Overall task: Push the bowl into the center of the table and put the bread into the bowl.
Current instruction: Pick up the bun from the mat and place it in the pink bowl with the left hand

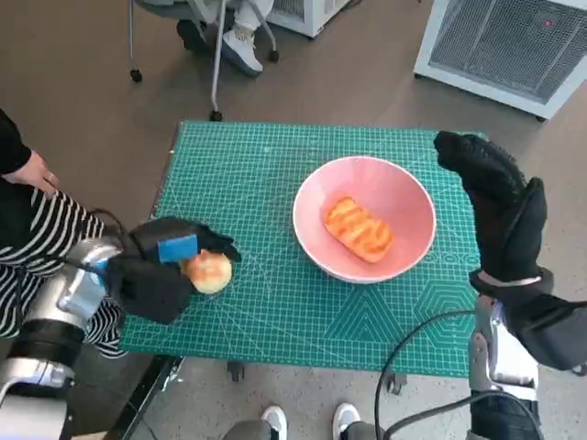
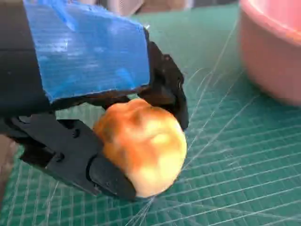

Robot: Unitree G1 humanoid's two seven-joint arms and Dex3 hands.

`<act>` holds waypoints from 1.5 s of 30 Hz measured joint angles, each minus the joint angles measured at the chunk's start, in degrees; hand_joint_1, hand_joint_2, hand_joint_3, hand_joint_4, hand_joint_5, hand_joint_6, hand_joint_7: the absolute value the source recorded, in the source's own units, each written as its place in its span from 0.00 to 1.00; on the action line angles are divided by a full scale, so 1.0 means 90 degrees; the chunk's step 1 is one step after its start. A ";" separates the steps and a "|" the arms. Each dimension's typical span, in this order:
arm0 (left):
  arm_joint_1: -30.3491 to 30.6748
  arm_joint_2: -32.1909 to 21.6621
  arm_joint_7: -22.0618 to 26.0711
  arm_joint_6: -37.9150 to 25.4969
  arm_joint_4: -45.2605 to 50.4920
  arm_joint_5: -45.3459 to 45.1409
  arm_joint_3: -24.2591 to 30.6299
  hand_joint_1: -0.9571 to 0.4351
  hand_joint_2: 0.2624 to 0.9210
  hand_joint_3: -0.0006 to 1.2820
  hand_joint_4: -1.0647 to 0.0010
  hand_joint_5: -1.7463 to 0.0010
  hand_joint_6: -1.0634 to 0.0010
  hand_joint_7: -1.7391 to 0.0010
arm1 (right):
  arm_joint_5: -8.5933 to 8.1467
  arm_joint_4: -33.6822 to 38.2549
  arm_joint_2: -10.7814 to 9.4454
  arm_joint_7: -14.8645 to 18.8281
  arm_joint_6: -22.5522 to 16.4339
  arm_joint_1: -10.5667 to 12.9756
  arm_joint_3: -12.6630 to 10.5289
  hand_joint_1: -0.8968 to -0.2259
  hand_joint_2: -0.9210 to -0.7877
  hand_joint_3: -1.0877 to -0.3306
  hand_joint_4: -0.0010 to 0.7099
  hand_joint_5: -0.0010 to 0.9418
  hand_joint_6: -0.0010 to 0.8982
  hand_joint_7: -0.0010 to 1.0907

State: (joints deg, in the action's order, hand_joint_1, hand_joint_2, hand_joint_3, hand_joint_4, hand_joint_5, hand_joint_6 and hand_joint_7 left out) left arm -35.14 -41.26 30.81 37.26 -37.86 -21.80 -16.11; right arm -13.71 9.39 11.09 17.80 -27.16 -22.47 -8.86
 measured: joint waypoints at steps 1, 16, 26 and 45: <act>0.0034 -0.0009 0.0056 0.0004 0.0127 0.0096 0.0071 0.69 1.00 0.04 0.32 0.30 0.40 0.39 | 0.0000 0.0001 0.0000 0.0000 0.0000 0.0000 -0.0001 0.17 0.00 0.40 0.22 0.00 0.06 0.46; -0.0516 0.0091 0.0175 -0.0141 0.1621 0.1156 0.0951 0.69 1.00 0.09 0.40 0.30 0.48 0.29 | -0.0004 0.0090 0.0018 0.0058 0.0005 -0.0014 -0.0016 0.18 0.00 0.41 0.22 0.00 0.06 0.46; -0.1114 0.0474 0.0074 -0.0459 0.1981 0.1212 0.1053 0.69 1.00 0.07 0.36 0.33 0.45 0.30 | -0.0008 0.0104 0.0034 0.0105 -0.0008 -0.0066 -0.0045 0.19 0.00 0.40 0.22 0.00 0.06 0.46; -0.3284 0.2759 -0.0479 -0.0813 -0.0279 0.0299 -0.0182 0.69 1.00 0.09 0.39 0.33 0.49 0.27 | -0.0060 -0.0044 0.0002 0.0110 -0.0031 0.0160 -0.0161 0.20 0.00 0.39 0.22 0.00 0.04 0.45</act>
State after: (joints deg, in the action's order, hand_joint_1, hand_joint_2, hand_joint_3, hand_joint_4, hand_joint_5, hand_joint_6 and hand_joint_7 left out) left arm -64.69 -16.44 26.50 29.94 -40.37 -19.11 -17.75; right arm -14.24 9.00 11.11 18.79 -27.43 -21.04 -10.31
